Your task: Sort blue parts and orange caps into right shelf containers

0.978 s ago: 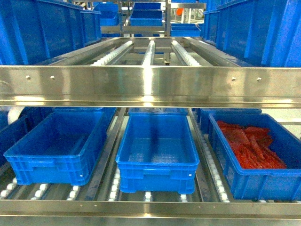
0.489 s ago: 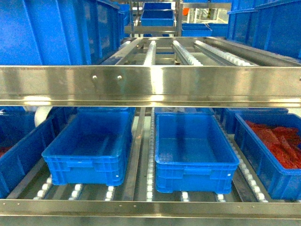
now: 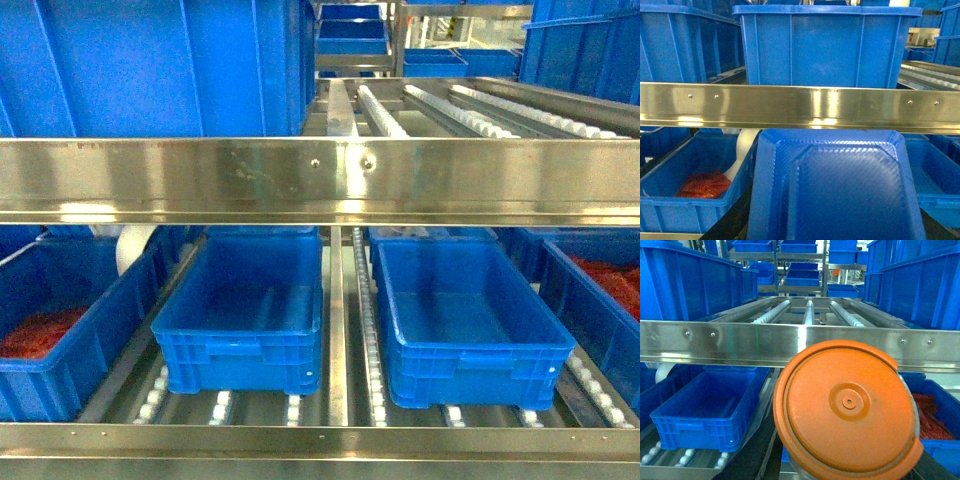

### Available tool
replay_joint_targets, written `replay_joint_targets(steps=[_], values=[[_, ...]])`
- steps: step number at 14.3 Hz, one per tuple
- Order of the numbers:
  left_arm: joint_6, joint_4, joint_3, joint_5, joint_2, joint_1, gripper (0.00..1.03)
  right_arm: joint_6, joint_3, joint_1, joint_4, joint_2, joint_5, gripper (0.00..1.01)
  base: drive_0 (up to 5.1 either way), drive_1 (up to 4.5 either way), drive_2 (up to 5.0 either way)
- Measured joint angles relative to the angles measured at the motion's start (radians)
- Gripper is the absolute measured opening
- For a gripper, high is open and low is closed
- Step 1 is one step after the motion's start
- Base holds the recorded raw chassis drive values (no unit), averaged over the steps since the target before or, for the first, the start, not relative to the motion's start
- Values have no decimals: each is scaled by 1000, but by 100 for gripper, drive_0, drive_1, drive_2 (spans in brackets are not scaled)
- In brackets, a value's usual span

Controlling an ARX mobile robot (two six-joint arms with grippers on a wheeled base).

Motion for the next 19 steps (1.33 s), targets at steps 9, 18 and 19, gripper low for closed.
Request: replay_joint_targets(steps=[9,18,19], values=[[0,0,0,1,0,0,43,0,0,0,2,0,0,43,0,0,0],[0,0,0,2,0,0,43,2,0,0,2,0,3,43,0,0,0],[0,1,0,2,0,0,43,4,0,0,2,0,3,43,0,0,0]])
